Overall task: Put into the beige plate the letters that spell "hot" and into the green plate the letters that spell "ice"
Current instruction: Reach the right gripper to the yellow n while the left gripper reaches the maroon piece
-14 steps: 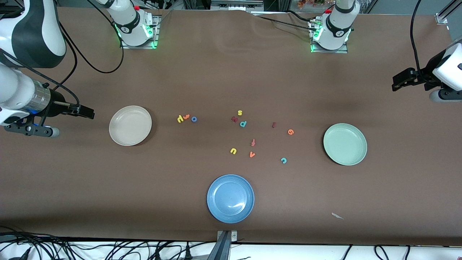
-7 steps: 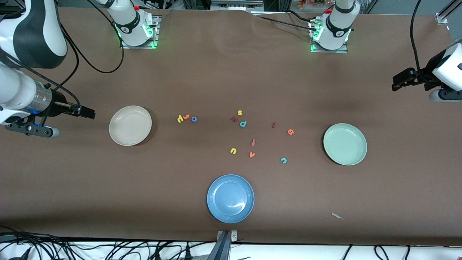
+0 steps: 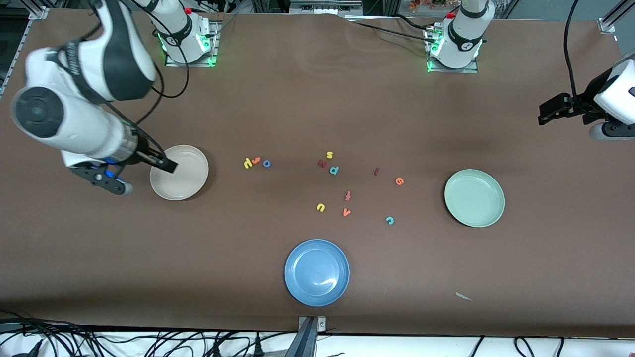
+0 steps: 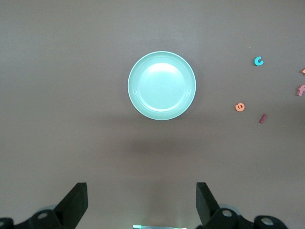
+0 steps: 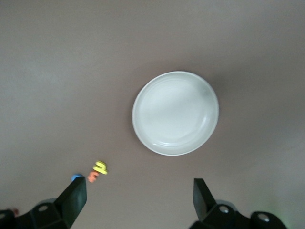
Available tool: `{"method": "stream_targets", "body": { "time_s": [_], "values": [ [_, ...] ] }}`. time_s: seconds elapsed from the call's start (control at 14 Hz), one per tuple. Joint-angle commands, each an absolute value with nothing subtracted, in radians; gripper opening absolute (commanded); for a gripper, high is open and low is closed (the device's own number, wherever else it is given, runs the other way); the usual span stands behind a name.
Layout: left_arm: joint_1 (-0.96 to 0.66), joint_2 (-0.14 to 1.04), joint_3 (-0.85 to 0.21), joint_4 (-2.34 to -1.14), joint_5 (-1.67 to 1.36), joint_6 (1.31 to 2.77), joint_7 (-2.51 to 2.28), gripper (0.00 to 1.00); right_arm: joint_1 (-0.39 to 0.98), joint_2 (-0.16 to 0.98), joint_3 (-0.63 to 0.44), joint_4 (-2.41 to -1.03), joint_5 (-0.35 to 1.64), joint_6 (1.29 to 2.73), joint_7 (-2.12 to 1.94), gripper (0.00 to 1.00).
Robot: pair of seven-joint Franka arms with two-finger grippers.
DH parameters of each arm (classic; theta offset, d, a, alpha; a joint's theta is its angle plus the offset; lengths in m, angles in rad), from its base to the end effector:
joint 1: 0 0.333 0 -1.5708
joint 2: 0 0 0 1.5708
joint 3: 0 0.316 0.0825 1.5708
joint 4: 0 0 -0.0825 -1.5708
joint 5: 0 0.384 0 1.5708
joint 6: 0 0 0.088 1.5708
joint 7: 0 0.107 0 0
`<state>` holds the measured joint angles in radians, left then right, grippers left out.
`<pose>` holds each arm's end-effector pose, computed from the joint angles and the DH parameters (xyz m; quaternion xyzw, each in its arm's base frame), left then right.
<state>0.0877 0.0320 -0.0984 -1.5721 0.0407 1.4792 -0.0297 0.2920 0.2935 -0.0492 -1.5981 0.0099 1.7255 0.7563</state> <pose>0.5531 -0.0004 0.5989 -0.9978 -0.0100 0.0619 0.0200 0.6105 0.1552 0.4489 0.9637 -0.2538 -0.0715 0.0417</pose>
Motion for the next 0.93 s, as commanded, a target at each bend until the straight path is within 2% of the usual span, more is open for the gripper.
{"method": "stream_targets", "body": {
  "time_s": [0.0, 0.21, 0.57, 0.86],
  "values": [
    [0.078, 0.026, -0.103, -1.583, 0.025, 1.494, -0.028, 1.0, 0.351, 0.301, -0.051, -1.708, 0.025, 1.877, 0.924, 0.99],
    [0.078, 0.043, -0.144, -1.592, 0.023, 1.517, -0.089, 1.0, 0.396, 0.307, -0.048, -1.837, 0.025, 2.044, 1.029, 0.99],
    [0.078, 0.084, -0.257, -1.678, 0.023, 1.656, -0.262, 1.0, 0.433, 0.348, -0.048, -2.009, 0.025, 2.296, 1.086, 0.99],
    [0.078, 0.143, -0.339, -1.752, 0.015, 1.778, -0.345, 1.0, 0.433, 0.377, -0.015, -2.063, 0.026, 2.382, 1.134, 0.99]
  ]
}}
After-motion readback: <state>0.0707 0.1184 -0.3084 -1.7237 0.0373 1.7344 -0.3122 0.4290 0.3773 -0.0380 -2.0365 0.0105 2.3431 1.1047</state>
